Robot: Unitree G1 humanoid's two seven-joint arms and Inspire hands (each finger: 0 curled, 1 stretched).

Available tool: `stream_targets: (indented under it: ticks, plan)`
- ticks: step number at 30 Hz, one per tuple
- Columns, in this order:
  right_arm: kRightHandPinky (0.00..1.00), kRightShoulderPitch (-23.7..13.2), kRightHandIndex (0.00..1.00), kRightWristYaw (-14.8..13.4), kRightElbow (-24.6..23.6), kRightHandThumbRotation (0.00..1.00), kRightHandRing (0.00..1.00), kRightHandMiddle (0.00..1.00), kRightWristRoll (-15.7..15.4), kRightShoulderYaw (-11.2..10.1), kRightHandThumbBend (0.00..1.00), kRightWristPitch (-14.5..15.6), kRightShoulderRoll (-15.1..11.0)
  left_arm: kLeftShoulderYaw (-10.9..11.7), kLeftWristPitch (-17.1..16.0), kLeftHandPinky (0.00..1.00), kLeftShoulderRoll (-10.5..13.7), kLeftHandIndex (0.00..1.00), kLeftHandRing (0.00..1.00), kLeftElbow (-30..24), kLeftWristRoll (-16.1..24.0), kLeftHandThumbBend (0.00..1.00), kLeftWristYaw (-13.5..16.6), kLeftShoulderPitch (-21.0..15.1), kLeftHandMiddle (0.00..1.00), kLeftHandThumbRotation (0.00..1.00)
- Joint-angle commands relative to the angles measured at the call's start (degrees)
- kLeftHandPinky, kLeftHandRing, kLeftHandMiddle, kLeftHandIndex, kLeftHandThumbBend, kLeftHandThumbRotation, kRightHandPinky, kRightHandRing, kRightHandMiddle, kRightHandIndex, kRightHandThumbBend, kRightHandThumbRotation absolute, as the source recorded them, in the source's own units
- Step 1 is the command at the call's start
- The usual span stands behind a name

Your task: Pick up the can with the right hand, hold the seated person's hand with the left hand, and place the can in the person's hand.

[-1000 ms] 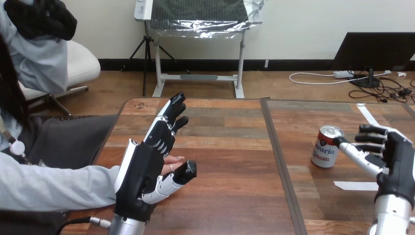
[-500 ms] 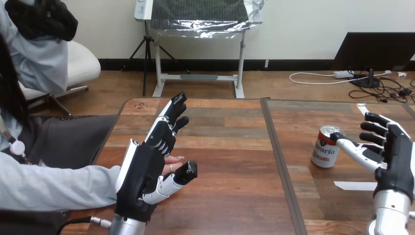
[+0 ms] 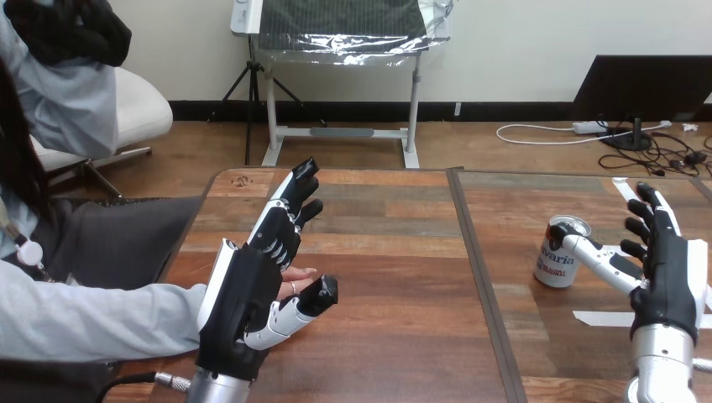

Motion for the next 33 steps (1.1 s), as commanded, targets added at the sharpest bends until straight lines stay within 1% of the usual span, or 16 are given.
stream_targets:
  ticks: [1, 6, 9, 14, 19, 24, 28, 33]
  plan:
    - [0.92, -5.5, 1.0, 0.6, 0.8, 0.36, 0.97, 0.97, -0.9, 0.7, 1.0, -1.1, -1.7, 0.6, -0.8, 0.91, -0.2, 0.93, 0.96, 0.2, 0.3, 1.0, 0.3, -3.5, 0.97, 0.66]
    - [0.94, -6.4, 1.0, 1.1, 2.1, 0.38, 0.98, 0.98, -0.9, 0.7, 1.0, -1.5, -1.8, 0.7, -0.8, 0.91, -0.2, 0.92, 0.95, 0.2, 0.6, 1.0, 0.6, -3.4, 0.97, 0.66]
    - [0.97, -7.1, 1.0, 1.7, 3.1, 0.39, 0.99, 0.99, -0.5, 0.6, 1.0, -1.7, -1.8, 0.5, -0.6, 0.91, -0.2, 0.92, 0.95, 0.0, 0.1, 1.0, 0.2, -3.3, 0.97, 0.66]
    - [0.98, -8.3, 1.0, 1.6, 4.9, 0.4, 0.99, 0.99, -0.9, 0.6, 1.0, -2.2, -2.1, 0.4, -0.6, 0.91, -0.2, 0.92, 0.95, -0.1, 0.1, 1.0, 0.1, -3.3, 0.97, 0.66]
    - [0.98, -9.7, 1.0, 1.9, 6.9, 0.41, 0.99, 0.99, -0.8, 0.5, 1.0, -2.5, -2.5, 0.3, -0.5, 0.91, -0.2, 0.93, 0.95, -0.1, -0.3, 1.0, -0.3, -3.3, 0.97, 0.65]
    - [0.95, -10.9, 1.0, 1.7, 8.8, 0.43, 0.97, 0.99, -1.4, 0.8, 1.0, -2.9, -3.0, 0.5, -0.7, 0.91, -0.3, 0.92, 0.95, 0.0, 0.1, 1.0, 0.0, -3.3, 0.97, 0.65]
    - [0.93, -12.4, 1.0, 1.6, 11.2, 0.44, 0.96, 0.99, -1.7, 0.9, 1.0, -3.5, -3.5, 0.4, -0.5, 0.91, -0.4, 0.92, 0.95, -0.1, -0.1, 1.0, -0.1, -3.2, 0.97, 0.65]
    - [0.93, -14.0, 1.0, 1.8, 14.2, 0.44, 0.97, 0.99, -1.8, 1.1, 1.0, -4.3, -4.1, 0.3, -0.3, 0.91, -0.5, 0.92, 0.95, -0.1, -0.5, 1.0, -0.4, -3.2, 0.97, 0.64]
